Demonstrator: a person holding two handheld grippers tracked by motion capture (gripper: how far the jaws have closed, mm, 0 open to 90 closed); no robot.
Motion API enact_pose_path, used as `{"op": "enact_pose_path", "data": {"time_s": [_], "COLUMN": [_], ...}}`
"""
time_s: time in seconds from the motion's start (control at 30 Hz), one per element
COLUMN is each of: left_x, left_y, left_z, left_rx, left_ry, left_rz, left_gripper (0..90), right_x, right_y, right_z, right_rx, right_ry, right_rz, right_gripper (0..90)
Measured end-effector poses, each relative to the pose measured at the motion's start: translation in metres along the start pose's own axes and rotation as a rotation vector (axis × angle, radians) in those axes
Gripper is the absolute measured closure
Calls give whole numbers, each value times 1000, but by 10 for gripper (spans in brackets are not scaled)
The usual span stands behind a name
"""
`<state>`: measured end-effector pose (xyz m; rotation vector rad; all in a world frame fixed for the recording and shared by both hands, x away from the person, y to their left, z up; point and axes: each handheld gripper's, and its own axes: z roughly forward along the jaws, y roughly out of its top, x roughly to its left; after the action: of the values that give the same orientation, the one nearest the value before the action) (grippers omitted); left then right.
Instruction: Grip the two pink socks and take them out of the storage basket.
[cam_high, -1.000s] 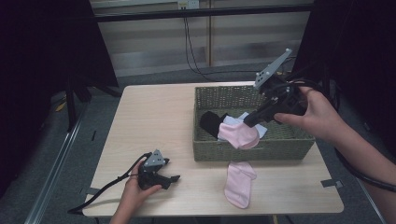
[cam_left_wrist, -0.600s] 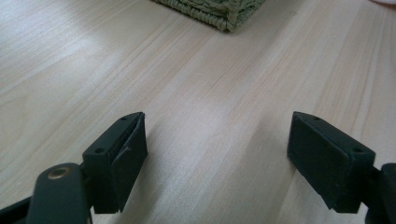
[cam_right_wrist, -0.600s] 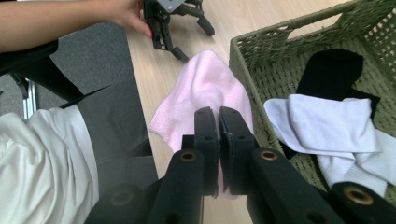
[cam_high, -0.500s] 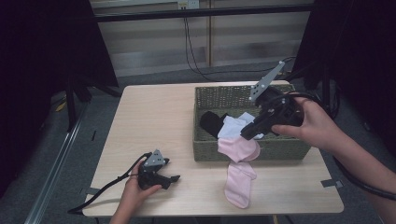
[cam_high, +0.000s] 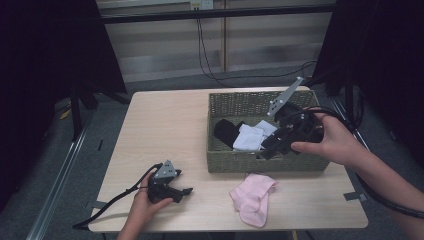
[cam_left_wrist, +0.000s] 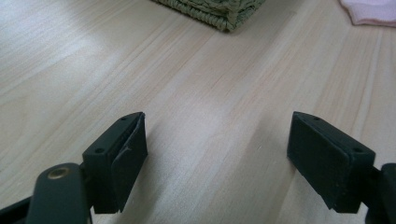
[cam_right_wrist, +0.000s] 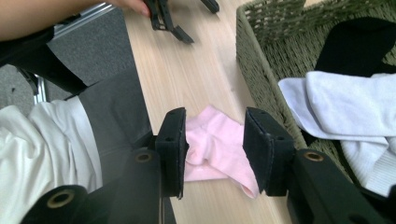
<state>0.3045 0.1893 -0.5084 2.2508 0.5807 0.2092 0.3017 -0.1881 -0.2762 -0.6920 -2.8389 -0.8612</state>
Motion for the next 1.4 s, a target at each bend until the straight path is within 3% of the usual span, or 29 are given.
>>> {"op": "enact_pose_path", "data": {"time_s": [0.87,1.4], "left_x": [0,0], "left_y": [0,0], "left_z": [0,0], "left_rx": [0,-1], "left_ry": [-1,-2], "left_rz": [3,3], "left_gripper": [197,198], "right_x": [-19,-21], "right_y": [-47,-72], "right_z": [18,37], "right_rx": [-14,-32], "right_ry": [-57,-43], "right_rz": [47,40], "right_gripper": [399,313]}}
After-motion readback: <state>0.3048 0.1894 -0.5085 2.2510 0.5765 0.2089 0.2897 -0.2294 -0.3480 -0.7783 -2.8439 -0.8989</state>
